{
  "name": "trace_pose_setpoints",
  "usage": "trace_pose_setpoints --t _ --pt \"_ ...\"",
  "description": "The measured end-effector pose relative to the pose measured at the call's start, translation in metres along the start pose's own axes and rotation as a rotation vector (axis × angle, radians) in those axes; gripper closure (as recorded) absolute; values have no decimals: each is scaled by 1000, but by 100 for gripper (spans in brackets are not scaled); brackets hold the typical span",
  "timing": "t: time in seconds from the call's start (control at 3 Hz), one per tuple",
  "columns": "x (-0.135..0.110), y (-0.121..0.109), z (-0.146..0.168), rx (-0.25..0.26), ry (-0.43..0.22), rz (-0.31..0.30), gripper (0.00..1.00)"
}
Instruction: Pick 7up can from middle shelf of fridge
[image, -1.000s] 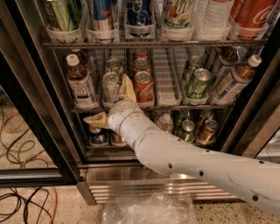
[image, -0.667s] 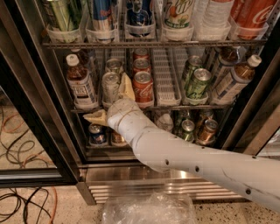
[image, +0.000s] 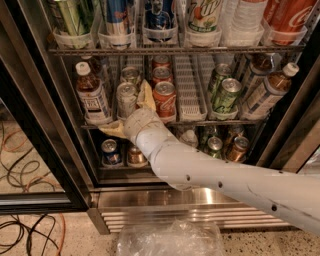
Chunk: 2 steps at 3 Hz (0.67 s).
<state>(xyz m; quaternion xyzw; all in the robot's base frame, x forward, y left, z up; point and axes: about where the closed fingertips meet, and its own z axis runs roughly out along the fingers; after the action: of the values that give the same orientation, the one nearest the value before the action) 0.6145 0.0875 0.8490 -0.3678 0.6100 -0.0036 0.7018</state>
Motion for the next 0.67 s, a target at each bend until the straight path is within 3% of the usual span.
trace_pose_setpoints --t 0.33,0.67 --pt "-1 -11 7 37 -27 26 0" --pt "-1 -11 7 37 -27 26 0"
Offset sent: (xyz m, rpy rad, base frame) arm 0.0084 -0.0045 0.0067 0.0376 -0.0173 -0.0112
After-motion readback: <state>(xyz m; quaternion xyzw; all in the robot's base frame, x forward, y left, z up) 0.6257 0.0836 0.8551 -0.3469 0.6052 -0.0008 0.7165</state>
